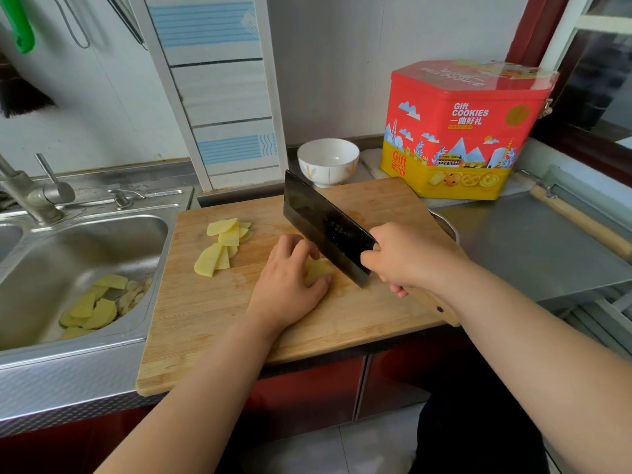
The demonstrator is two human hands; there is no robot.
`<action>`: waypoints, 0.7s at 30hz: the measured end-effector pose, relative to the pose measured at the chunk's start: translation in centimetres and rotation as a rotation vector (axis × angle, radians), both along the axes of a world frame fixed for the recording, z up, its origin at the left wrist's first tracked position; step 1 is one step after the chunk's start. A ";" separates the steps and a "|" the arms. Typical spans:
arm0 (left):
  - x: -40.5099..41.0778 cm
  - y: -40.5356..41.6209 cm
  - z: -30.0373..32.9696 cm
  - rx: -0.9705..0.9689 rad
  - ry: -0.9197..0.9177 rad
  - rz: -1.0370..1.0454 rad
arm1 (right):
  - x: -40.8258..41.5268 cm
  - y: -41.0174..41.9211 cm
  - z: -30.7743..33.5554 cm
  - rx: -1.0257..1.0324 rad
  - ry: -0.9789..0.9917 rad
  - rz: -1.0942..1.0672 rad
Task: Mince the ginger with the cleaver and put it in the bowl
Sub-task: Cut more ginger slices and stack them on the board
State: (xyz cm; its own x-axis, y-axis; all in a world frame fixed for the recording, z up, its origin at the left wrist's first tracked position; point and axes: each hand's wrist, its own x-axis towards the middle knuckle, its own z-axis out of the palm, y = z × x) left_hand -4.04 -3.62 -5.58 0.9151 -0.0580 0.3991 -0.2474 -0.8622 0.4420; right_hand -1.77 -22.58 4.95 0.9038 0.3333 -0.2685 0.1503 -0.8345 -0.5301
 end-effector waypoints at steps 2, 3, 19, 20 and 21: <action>0.0 0.1 0.1 0.007 0.014 0.004 | -0.1 -0.1 0.4 0.015 0.001 0.002; 0.1 0.1 0.2 0.014 0.020 -0.001 | -0.2 -0.1 0.7 0.009 -0.007 0.014; 0.5 -0.1 -0.1 0.101 0.010 -0.011 | -0.1 2.3 0.8 -0.186 0.072 0.033; 0.5 -0.1 -0.2 0.099 0.009 -0.011 | -0.1 2.6 0.5 -0.180 0.080 0.022; 0.5 -0.1 -0.2 0.099 0.006 -0.009 | -0.1 2.7 0.2 -0.173 0.079 0.012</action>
